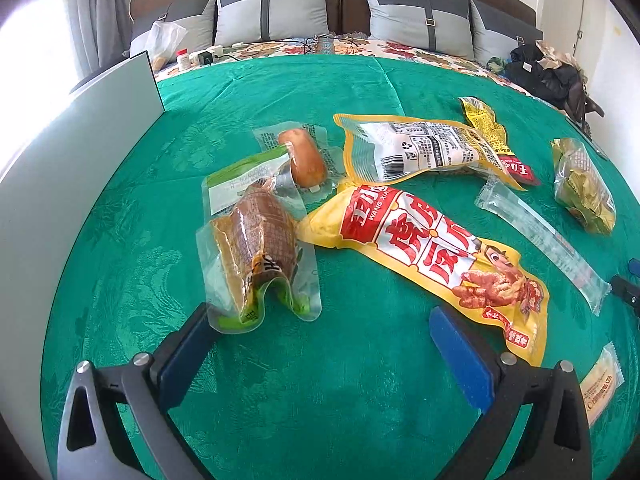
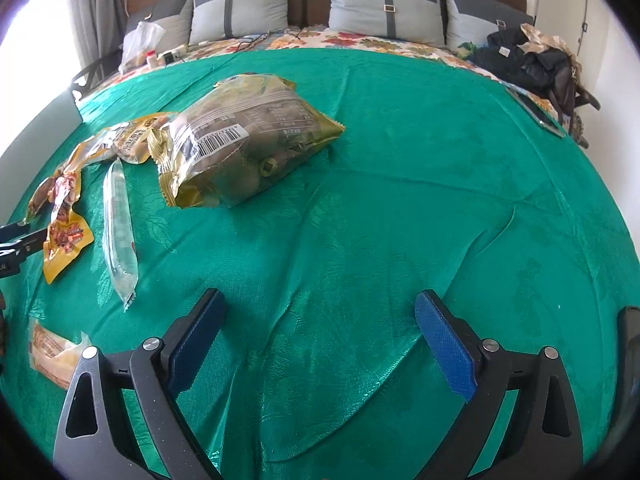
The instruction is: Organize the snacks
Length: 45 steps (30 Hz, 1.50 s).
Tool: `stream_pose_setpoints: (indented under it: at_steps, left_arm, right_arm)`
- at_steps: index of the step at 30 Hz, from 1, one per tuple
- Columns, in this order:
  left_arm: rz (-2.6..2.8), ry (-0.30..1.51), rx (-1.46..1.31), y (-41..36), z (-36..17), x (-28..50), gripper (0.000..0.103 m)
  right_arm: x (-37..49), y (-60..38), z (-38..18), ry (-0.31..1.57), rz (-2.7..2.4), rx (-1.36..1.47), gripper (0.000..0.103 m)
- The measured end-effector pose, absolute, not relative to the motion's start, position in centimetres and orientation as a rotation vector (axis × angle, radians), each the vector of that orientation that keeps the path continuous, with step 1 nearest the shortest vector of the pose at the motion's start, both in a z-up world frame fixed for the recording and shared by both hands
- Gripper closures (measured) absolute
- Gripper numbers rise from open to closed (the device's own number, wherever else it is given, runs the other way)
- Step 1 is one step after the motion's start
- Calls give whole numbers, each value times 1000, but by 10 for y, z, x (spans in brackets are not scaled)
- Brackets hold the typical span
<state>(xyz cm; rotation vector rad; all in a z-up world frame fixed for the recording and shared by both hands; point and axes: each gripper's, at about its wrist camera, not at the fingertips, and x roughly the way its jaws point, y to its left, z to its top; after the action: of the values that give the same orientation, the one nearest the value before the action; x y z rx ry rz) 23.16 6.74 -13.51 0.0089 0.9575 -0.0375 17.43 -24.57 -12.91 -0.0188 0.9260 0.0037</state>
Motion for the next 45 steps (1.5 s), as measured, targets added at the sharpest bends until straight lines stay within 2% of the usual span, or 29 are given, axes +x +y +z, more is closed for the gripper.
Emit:
stream_pose_setpoints:
  at_steps: [19,24,29,34,35,37,39,42,45]
  left_arm:
    - [-41,958,12,68,-135,227,0]
    - [-109,1076,51,72,-131,197,0]
    - [-117,1037,-92,106,-98,183,0]
    - [-73,999,-198,123,-72,231,1]
    - [-81,1029,-170,117,-74,245,5]
    - [-63,1110,-87,104,-86,271,19]
    - [-35,1186,-78,101,-105,288,48]
    - [-31,1147,-78,102,-108,288,62]
    - [-66,1141,-59,104,-107,272,65]
  right_arm:
    - [175,-245,-130,927,4,-19,4]
    - [174,-244,-130,928,4,-19,3]
    - [174,-244,-130,928,4,-19,3]
    - [174,-244,-130,928,4,-19,3]
    - [174,-244,-130,928,4,-19,3]
    - [174,-244,-130,928,4,-18,3]
    - [174,-243,-130,928,4,-18,3]
    - [174,-244,-130,928,3,-18,3]
    - [174,-244,-130,928,4,-18,3]
